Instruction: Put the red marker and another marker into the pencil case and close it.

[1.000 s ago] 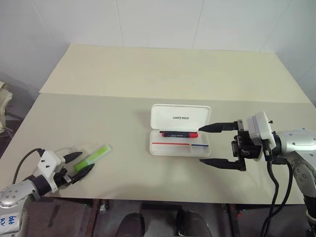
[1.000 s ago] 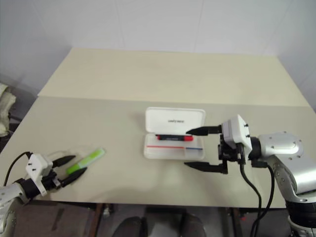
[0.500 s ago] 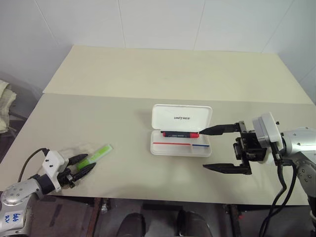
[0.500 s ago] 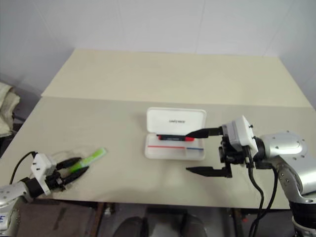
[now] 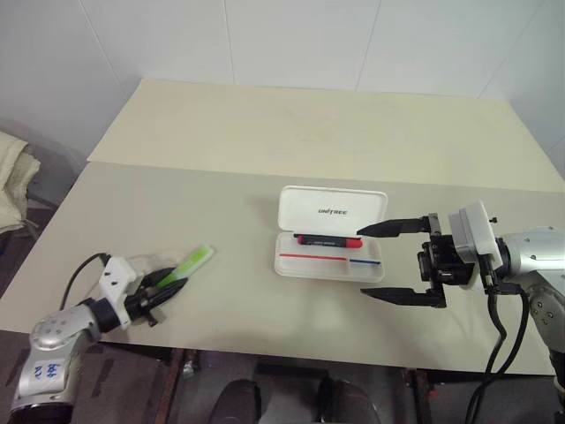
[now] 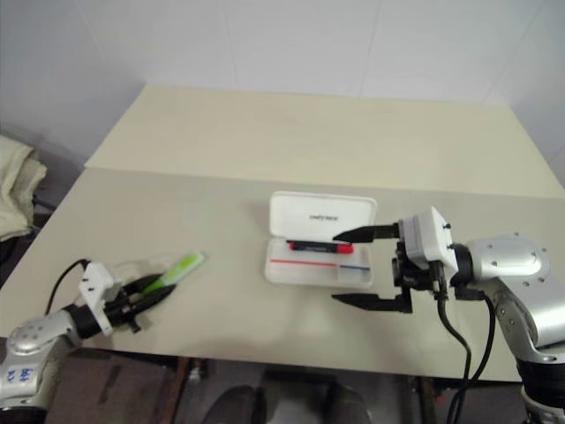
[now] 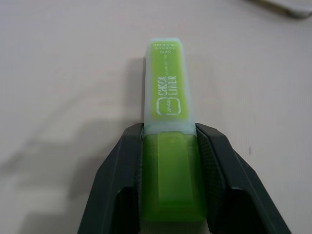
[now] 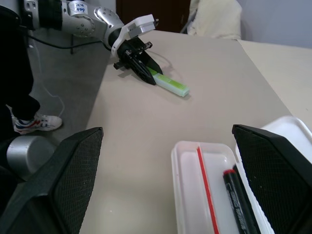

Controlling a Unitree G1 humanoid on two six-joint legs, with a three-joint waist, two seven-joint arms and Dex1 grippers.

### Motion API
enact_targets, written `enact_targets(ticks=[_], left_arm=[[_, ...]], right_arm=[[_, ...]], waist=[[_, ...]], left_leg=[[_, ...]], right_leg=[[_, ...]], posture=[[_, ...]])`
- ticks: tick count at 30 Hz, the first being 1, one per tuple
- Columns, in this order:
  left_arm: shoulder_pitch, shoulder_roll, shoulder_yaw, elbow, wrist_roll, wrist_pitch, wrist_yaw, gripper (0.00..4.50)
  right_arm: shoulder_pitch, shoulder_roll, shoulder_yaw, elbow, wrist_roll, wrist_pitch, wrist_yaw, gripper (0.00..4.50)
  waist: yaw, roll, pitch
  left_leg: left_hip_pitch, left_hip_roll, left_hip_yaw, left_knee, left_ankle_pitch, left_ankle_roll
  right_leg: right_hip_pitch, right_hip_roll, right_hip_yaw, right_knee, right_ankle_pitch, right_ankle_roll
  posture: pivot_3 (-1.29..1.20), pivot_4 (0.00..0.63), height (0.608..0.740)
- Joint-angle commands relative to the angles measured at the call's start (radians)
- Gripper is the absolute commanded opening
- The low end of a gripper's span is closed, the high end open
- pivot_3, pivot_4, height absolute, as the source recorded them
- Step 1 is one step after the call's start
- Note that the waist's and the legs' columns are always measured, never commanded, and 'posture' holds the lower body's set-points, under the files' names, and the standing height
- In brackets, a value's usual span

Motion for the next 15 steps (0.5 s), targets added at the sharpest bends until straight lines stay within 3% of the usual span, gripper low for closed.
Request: enact_targets(ticks=[1, 9, 15], left_arm=[[-0.08, 0.015, -0.024, -0.08, -0.045, 0.028, -0.037, 1.13], [-0.262, 0.078, -0.129, -0.105, -0.053, 0.083, -0.18, 1.13], [-0.435, 0.057, -0.258, -0.109, -0.033, 0.135, -0.253, 1.13]], right_arm=[[0.027, -0.01, -0.037, 0.016, -0.015, -0.032, -0.007, 4.5], [0.125, -0.019, -0.093, 0.049, -0.047, -0.068, -0.019, 4.5], [0.273, -0.029, -0.219, 0.059, -0.064, -0.093, -0.035, 4.5]], waist=[[-0.008, 0.0, 0.0], [-0.025, 0.0, 0.001], [-0.021, -0.004, 0.004]], left_leg=[[0.0, 0.0, 0.0, 0.0, 0.0, 0.0], [0.0, -0.001, 0.004, -0.002, -0.002, 0.0], [-0.001, -0.001, 0.005, -0.001, -0.002, 0.0]], right_leg=[[0.0, 0.0, 0.0, 0.0, 0.0, 0.0], [-0.001, 0.001, -0.003, -0.001, 0.0, 0.001], [0.0, 0.001, -0.003, -0.006, 0.0, 0.002]], posture=[[0.0, 0.15, 0.74], [0.0, 0.15, 0.74], [0.0, 0.15, 0.74]])
